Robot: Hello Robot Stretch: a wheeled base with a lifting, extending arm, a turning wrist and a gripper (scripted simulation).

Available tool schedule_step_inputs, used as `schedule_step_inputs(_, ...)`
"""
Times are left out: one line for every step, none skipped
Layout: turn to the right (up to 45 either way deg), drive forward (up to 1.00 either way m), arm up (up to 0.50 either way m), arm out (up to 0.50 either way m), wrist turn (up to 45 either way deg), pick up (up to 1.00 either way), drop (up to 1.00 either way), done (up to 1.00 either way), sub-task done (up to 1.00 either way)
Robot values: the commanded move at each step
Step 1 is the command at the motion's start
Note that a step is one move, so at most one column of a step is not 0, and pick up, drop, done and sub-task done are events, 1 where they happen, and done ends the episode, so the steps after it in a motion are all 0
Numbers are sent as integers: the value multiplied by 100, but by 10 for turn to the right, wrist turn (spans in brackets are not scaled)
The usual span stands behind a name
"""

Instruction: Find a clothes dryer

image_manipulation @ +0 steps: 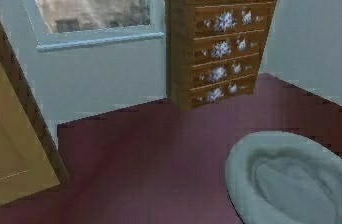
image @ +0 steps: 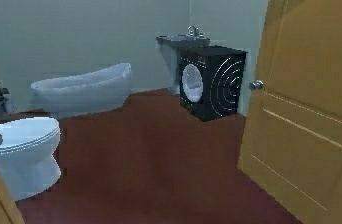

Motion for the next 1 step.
schedule_step_inputs(0,100,0,0,0,0,0,0,0)
